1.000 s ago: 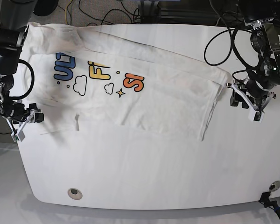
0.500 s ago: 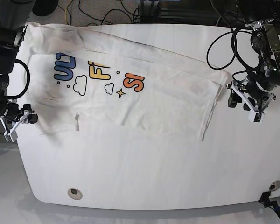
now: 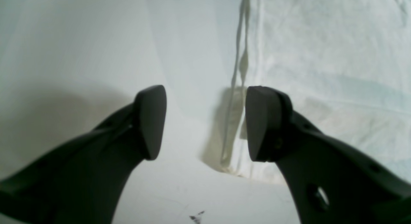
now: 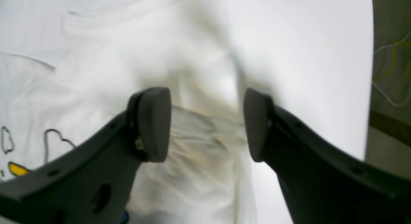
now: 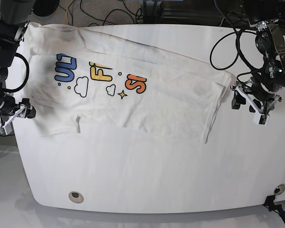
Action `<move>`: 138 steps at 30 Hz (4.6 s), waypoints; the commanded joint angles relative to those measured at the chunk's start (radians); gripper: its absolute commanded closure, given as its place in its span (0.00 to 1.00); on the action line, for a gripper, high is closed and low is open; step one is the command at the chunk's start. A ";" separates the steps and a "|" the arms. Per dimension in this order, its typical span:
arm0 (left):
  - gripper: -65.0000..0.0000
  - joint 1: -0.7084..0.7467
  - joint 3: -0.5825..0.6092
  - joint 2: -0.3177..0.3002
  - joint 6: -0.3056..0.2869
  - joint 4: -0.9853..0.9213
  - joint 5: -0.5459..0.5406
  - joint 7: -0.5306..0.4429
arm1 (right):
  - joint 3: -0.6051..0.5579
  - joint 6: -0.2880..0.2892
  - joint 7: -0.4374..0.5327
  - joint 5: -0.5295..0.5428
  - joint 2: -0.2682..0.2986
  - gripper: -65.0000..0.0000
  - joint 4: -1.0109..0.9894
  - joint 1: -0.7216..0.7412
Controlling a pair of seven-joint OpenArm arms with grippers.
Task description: Fold the T-shirt properly
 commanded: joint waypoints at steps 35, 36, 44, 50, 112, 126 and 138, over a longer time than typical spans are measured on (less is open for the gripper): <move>0.43 -0.015 -0.003 -0.033 0.002 0.018 -0.009 -0.021 | 0.043 0.051 0.185 0.009 -0.018 0.46 -0.061 -0.143; 0.43 -0.015 -0.003 -0.033 0.002 0.018 -0.009 -0.021 | 0.043 0.051 0.184 0.009 -0.018 0.47 -0.061 -0.143; 0.43 -0.049 -0.003 -0.032 0.002 0.015 -0.009 -0.023 | 0.043 0.051 0.151 0.010 -0.018 0.69 -0.030 -0.143; 0.43 -0.096 0.001 -0.029 0.002 -0.072 -0.007 -0.023 | 0.043 0.051 0.151 0.010 -0.018 0.85 -0.015 -0.142; 0.44 -0.213 0.166 0.109 -0.084 -0.373 -0.012 -0.505 | 0.041 0.051 0.151 -0.047 -0.055 1.00 0.041 -0.142; 0.44 0.135 0.279 0.047 -0.086 0.058 -0.009 -0.455 | 0.043 0.051 0.156 -0.048 -0.056 1.00 0.041 -0.139; 0.44 0.160 0.279 0.010 -0.086 0.021 -0.007 -0.454 | 0.043 0.051 0.158 -0.048 -0.058 1.00 0.041 -0.117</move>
